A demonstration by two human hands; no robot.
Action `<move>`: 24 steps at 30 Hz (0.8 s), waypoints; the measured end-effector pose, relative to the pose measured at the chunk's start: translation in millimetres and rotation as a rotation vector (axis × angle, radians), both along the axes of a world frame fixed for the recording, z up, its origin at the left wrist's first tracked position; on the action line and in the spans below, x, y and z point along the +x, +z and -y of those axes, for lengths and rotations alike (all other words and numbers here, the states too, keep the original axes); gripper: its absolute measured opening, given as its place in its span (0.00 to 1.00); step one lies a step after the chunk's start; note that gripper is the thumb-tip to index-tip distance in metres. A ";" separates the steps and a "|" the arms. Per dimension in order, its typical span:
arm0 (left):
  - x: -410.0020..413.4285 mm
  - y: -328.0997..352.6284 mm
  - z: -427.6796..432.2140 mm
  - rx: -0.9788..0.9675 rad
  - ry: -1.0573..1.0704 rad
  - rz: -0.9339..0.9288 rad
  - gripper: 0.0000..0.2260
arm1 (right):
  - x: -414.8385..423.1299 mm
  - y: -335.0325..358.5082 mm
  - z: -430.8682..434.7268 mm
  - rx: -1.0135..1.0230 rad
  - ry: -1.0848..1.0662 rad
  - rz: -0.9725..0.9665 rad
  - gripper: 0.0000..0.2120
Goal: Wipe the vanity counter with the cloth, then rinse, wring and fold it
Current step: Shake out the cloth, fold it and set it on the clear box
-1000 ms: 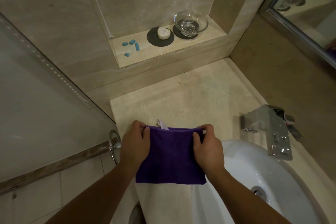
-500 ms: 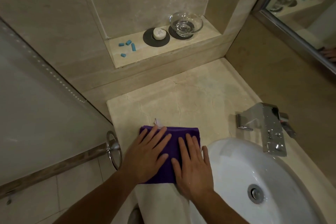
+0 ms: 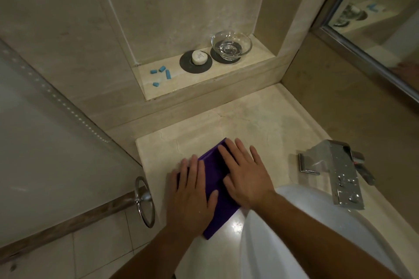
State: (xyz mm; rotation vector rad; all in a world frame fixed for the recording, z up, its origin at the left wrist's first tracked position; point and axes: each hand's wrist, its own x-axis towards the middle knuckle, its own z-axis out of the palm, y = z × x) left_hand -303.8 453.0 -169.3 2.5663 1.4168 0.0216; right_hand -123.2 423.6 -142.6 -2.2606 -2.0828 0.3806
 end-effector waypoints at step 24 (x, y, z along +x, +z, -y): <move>76.0 114.8 -62.2 -0.536 -0.385 0.219 0.38 | 7.3 67.2 35.5 0.060 -0.494 -0.845 0.37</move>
